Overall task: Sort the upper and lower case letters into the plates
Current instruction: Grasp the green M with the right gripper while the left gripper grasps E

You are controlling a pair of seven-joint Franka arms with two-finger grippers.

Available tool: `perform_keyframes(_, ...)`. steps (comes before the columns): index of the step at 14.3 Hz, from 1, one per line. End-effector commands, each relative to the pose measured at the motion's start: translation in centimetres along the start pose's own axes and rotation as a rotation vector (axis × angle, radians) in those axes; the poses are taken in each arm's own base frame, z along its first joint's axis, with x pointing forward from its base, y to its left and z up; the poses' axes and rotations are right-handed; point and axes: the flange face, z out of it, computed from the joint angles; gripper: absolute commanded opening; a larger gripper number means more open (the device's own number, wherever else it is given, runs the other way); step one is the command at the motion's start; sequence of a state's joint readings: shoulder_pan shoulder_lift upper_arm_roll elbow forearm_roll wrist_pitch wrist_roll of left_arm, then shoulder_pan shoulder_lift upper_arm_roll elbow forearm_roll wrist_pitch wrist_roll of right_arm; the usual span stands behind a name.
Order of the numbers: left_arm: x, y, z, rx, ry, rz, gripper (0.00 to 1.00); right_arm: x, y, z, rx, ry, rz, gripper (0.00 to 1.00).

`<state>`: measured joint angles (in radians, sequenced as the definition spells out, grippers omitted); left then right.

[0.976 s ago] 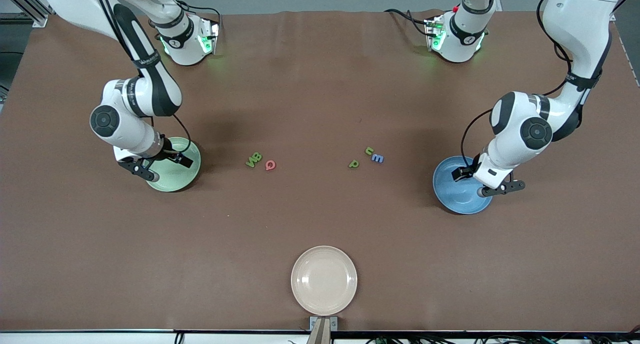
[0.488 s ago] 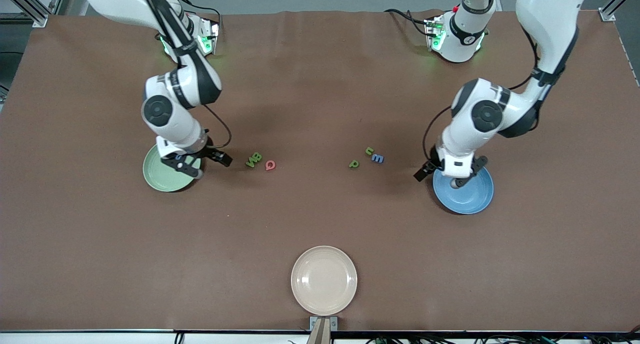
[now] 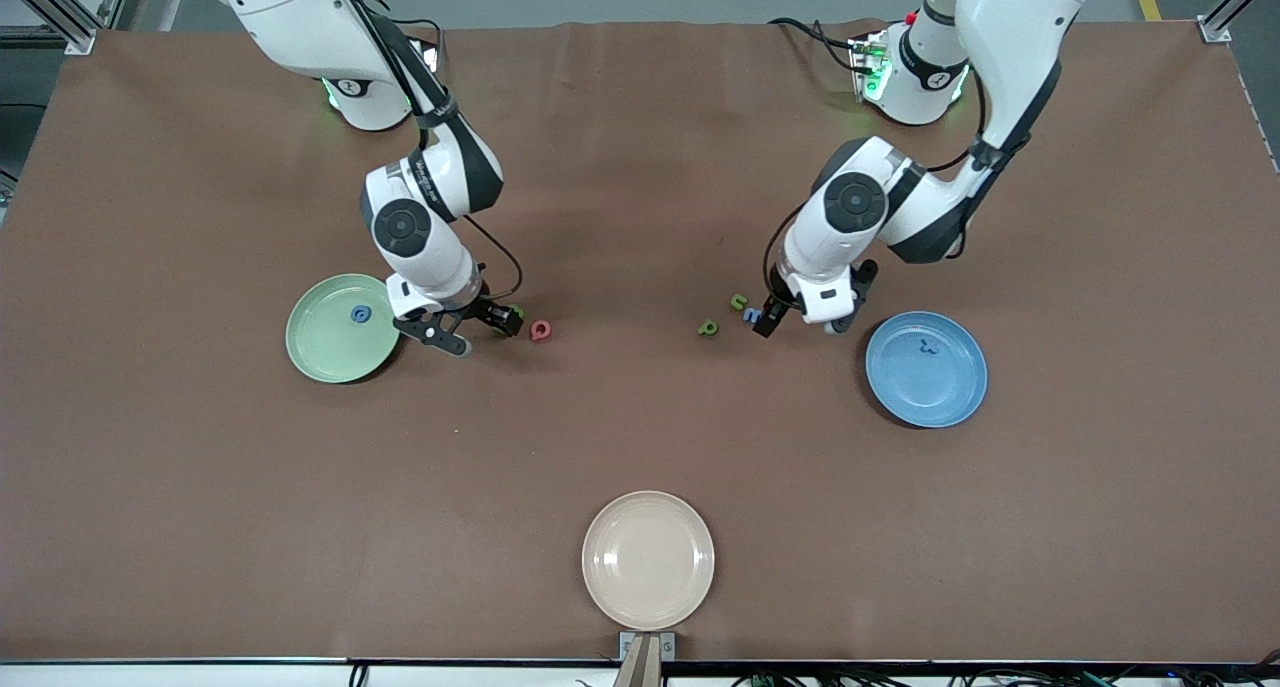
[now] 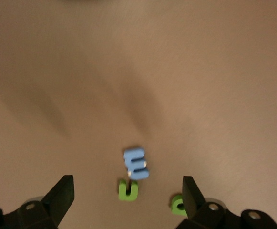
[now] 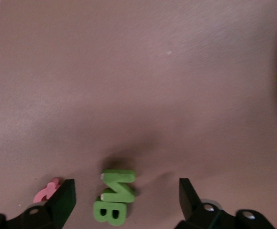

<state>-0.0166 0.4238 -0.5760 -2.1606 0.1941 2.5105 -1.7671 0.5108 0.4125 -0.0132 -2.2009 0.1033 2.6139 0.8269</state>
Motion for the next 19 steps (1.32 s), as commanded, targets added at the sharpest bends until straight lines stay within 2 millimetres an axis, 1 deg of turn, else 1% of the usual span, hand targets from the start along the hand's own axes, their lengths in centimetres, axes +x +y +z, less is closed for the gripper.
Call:
perform_keyframes(1,-0.4,0.6,1.6,0.024,-0.013,-0.033,1.00,0.4,-0.7,0.4,0.005,0.001,0.022,0.73)
perform_keyframes(3,-0.9,0.4,2.8,0.043,-0.022,-0.043,1.00,0.4,-0.6,0.9,-0.001,-0.004,0.034,0.59)
perform_keyframes(4,-1.1,0.3,3.1,0.047,-0.024,-0.043,1.00,0.4,-0.6,0.9,-0.001,-0.004,0.039,0.54)
perform_keyframes(6,-0.8,0.4,3.2,0.037,0.008,-0.036,1.00,0.3,-0.5,1.1,-0.003,-0.006,0.042,0.54)
perform_keyframes(7,-0.5,0.6,3.6,0.030,0.020,-0.059,1.00,0.3,-0.5,1.2,-0.004,-0.007,0.042,0.54)
perform_keyframes(8,-0.2,1.3,3.6,0.011,0.031,-0.081,1.00,0.3,-0.4,1.5,-0.008,-0.009,0.042,0.54)
perform_keyframes(11,-0.4,1.7,4.4,0.007,0.049,-0.096,1.00,0.3,-0.4,1.8,-0.005,-0.006,0.043,0.52)
perform_keyframes(12,-0.4,1.7,4.7,0.010,0.048,-0.095,1.00,0.3,-0.4,1.8,-0.005,-0.006,0.050,0.46)
perform_keyframes(13,-0.5,1.6,5.1,0.017,0.044,-0.093,1.00,0.3,-0.4,1.8,-0.005,-0.006,0.064,0.36)
perform_keyframes(14,-0.4,1.6,5.1,0.017,0.044,-0.095,0.98,0.3,-0.4,1.8,-0.005,-0.006,0.069,0.22)
perform_keyframes(15,-0.6,1.6,5.2,0.018,0.043,-0.092,0.92,0.3,-0.4,1.8,-0.005,-0.006,0.069,0.11)
perform_keyframes(16,-0.7,1.5,5.3,0.020,0.042,-0.089,0.88,0.4,-0.2,1.8,-0.008,-0.007,0.072,0.03)
perform_keyframes(17,-0.8,1.4,5.7,0.027,0.039,-0.089,0.82,0.6,0.0,1.8,-0.012,-0.011,0.070,0.02)
perform_keyframes(18,-0.8,1.4,5.9,0.030,0.038,-0.088,0.79,1.0,0.2,1.2,-0.012,-0.010,0.063,0.01)
perform_keyframes(19,-0.8,1.4,5.9,0.030,0.038,-0.090,0.73,1.3,0.5,0.7,-0.021,-0.011,0.056,0.01)
